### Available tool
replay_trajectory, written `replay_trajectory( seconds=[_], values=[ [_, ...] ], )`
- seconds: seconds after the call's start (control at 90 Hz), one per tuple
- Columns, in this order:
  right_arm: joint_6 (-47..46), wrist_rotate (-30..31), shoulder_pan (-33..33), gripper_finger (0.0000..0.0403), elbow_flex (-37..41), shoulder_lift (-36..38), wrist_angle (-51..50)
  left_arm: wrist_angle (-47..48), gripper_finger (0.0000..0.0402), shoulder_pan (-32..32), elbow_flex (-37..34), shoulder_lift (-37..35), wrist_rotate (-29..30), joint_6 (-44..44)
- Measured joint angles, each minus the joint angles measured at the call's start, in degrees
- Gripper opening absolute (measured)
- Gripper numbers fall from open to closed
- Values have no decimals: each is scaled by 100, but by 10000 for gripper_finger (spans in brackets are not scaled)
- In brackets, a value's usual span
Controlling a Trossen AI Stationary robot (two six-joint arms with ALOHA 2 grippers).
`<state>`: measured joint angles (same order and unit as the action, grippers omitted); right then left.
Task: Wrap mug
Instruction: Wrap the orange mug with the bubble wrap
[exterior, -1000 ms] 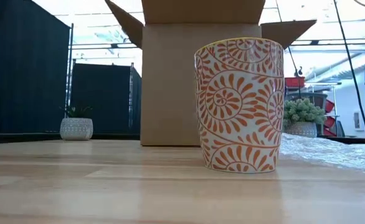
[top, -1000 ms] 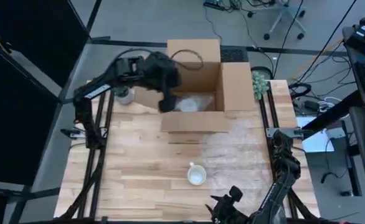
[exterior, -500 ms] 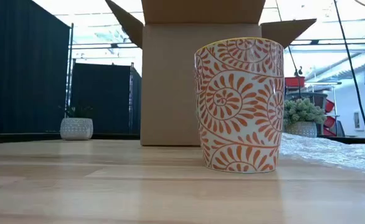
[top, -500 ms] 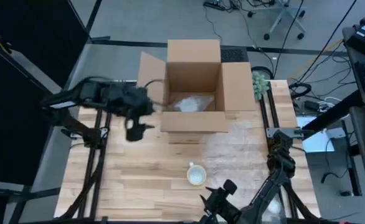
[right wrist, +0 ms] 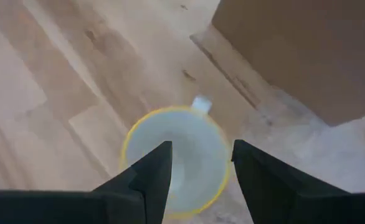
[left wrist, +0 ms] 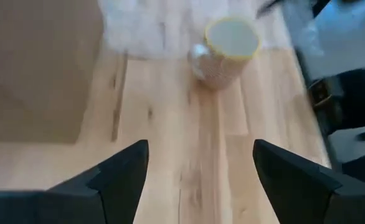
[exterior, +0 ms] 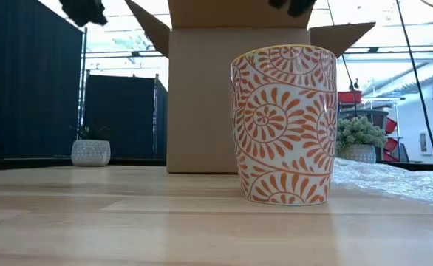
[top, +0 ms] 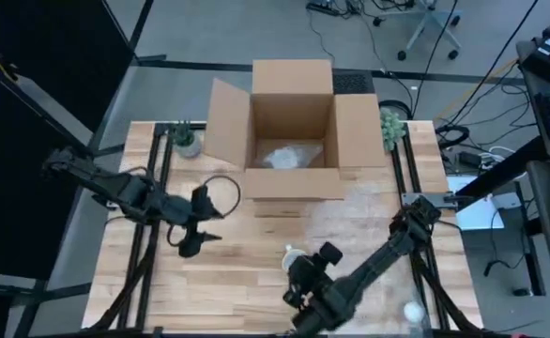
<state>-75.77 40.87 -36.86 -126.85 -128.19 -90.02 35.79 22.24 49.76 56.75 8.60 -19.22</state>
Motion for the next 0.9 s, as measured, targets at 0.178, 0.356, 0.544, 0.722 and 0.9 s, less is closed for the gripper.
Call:
replay_trajectory(
  seconds=[0.178, 0.356, 0.544, 0.722, 0.9],
  values=[
    [176, -230, 272, 165, -2, 486, -4, -582, 273, 42, -475, 274, 30, -2],
    [318, -758, 430, 203, -2, 560, -2, -1523, 273, 42, -850, 540, 24, 30],
    [166, -804, 456, 243, 29, 541, 11, -1813, 273, 42, -982, 905, -70, 155],
    [-391, -994, 412, 251, 726, 543, 8, -2041, 273, 44, -982, 1325, -100, 157],
    [-1045, -1278, 297, 251, 1737, 676, 61, -2266, 273, 44, -982, 1665, -104, 175]
  ],
)
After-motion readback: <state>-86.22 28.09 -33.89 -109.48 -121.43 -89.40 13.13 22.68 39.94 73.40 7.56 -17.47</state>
